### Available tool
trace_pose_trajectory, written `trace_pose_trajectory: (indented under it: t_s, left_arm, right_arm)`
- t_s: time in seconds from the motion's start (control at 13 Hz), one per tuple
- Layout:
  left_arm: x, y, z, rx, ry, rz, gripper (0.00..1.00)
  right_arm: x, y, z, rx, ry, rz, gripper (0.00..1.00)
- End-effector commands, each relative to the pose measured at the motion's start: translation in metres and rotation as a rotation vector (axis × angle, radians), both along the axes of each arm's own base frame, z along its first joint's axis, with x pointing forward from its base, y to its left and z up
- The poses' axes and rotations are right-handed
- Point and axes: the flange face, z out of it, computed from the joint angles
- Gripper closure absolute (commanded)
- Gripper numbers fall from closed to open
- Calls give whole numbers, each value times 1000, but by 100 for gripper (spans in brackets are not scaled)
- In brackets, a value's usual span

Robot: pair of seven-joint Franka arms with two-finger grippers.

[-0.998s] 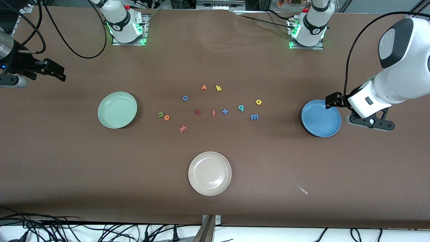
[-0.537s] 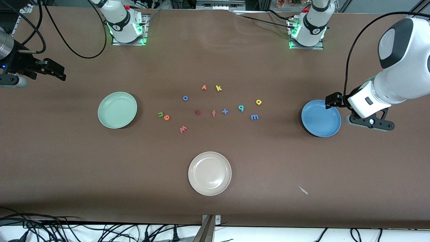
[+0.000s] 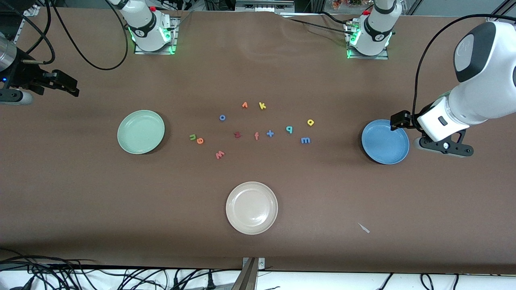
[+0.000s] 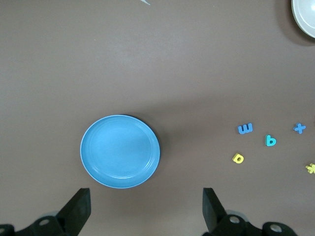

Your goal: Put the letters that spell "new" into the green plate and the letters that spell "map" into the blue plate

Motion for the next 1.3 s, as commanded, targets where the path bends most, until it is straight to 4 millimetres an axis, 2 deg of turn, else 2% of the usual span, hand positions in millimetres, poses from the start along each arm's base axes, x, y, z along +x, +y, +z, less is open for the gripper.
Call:
trace_pose_trajectory:
  t_s: [0.0,0.23,0.38,0.54,0.69,0.84,1.0,1.07,1.23]
  left_arm:
    - [-4,-1,1,-31,-4,-4,0]
    - [-4,-1,1,-31,-4,-2,0]
    - [-4,-1,1,-31,-4,-2,0]
    - [-4,-1,1,-31,-4,-2,0]
    - [-4,-1,1,-31,-4,-1,0]
    - [-4,-1,1,-31,-4,-1,0]
    - [-4,-2,1,-31,-4,-1,0]
    - [-4,-2,1,-31,-4,-1,0]
    - [-4,-2,1,-31,-4,-1,0]
  right_arm:
    - [-4,0,6,11,11,-15,0]
    - [-7,2,5,12,19,-35,0]
    - [-11,5,2,-2,49,-139,0]
    - [-15,8,-6,-17,88,-221,0]
    - [-17,7,-14,-19,112,-215,0]
    - [-21,10,-39,-27,193,-226,0]
    - [-21,19,-54,-32,210,-209,0]
    - [-24,22,-75,-38,210,-225,0]
    - [-30,57,-103,-55,142,-261,0]
